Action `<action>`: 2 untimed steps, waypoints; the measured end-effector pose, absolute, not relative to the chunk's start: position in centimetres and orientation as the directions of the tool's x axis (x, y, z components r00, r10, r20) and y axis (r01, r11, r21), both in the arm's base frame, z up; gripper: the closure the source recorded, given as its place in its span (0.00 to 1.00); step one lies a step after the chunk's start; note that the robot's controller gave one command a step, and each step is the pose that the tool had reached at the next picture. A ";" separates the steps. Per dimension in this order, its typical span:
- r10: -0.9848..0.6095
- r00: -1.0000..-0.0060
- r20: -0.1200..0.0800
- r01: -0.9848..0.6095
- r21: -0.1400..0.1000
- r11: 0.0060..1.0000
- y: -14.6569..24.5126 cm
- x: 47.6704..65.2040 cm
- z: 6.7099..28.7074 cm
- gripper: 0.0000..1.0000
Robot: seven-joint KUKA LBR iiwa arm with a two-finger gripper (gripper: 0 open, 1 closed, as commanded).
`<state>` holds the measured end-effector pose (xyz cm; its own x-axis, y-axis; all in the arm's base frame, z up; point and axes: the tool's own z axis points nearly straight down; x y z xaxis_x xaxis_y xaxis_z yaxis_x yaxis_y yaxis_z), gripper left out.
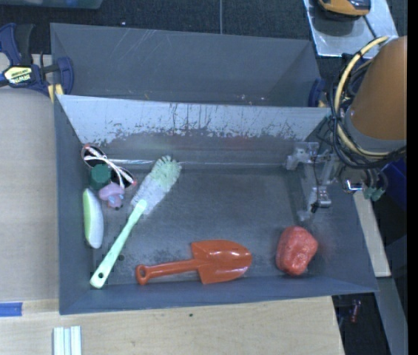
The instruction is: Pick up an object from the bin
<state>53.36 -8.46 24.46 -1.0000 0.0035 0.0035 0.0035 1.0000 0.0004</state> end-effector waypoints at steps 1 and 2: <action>0.000 -1.000 -0.004 0.000 -0.001 1.000 -8.4 53.5 24.8 0.00; -0.124 -0.992 -0.007 -0.124 -0.003 0.992 -10.8 52.1 18.2 0.00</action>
Offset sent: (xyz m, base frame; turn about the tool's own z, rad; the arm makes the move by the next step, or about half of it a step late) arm -0.0377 -0.0614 -0.1746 -0.3326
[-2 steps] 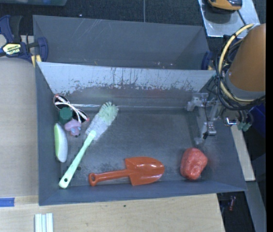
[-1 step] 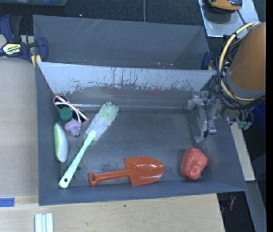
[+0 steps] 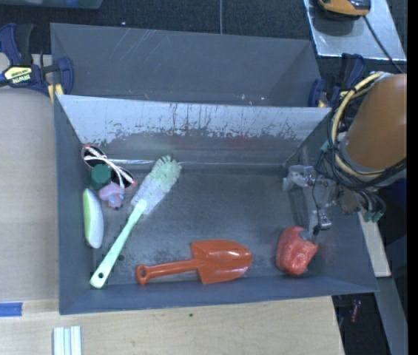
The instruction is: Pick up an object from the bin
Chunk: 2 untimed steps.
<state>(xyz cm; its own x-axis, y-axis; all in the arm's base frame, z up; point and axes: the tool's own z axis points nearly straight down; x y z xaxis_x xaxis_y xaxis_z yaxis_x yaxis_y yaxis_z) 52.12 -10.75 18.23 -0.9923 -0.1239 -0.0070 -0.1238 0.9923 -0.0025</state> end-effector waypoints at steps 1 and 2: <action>-0.308 -0.951 -0.011 -0.308 -0.007 0.951 -15.2 49.6 16.0 0.00; -0.423 -0.906 -0.007 -0.423 -0.004 0.906 -15.3 48.7 13.9 0.00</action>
Offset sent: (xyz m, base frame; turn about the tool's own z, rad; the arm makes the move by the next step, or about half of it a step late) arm -0.0372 -0.0456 -0.0466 -0.3334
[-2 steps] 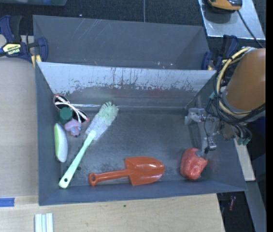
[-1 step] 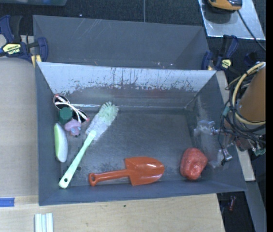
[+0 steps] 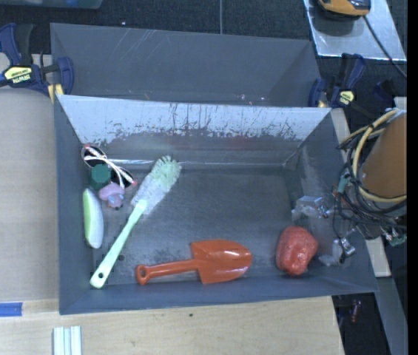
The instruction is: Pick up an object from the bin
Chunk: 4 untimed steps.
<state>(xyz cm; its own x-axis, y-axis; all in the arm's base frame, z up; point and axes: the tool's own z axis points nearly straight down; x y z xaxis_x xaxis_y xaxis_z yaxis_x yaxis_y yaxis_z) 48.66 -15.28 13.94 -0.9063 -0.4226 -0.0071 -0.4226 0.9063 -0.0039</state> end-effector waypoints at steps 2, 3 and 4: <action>-0.635 -0.773 -0.013 -0.635 -0.018 0.773 -13.6 50.8 7.2 1.00; -0.635 -0.772 -0.013 -0.635 -0.018 0.772 -13.6 50.8 7.2 1.00; -0.635 -0.772 -0.014 -0.635 -0.018 0.772 -13.5 50.8 7.7 1.00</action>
Offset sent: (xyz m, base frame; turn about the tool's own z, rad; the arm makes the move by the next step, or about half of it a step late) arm 0.0194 0.0178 -0.0694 -0.2529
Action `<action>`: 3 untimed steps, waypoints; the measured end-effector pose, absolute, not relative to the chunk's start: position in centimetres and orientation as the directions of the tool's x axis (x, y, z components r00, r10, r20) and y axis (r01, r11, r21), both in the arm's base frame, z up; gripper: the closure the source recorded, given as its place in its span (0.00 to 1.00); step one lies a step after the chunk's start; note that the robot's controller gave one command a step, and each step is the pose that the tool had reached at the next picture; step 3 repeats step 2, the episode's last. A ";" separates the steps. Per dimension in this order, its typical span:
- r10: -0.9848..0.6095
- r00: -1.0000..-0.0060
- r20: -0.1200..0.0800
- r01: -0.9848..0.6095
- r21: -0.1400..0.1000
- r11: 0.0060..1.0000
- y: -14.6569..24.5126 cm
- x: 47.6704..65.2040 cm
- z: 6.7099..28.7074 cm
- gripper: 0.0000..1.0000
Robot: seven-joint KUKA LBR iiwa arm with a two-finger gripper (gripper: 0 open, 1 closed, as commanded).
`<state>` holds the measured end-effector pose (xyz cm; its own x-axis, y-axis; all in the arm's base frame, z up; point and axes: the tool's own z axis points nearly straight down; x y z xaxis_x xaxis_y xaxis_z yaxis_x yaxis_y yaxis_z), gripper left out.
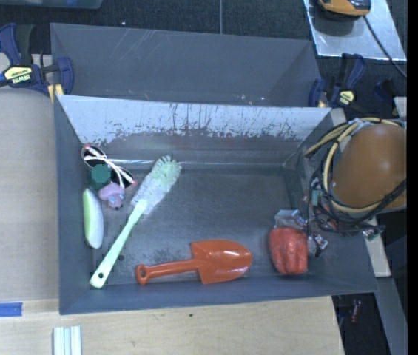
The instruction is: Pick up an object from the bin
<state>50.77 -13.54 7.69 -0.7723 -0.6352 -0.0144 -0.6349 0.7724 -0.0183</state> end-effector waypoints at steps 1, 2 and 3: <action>-0.634 -0.773 -0.014 -0.634 -0.017 0.773 -13.5 50.8 10.5 1.00; -0.633 -0.774 -0.015 -0.633 -0.018 0.774 -13.5 50.8 12.6 1.00; -0.633 -0.774 -0.015 -0.633 -0.018 0.774 -13.5 50.8 12.6 1.00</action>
Offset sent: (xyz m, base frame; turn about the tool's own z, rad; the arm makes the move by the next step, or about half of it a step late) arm -0.0010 0.0004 0.0220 0.0009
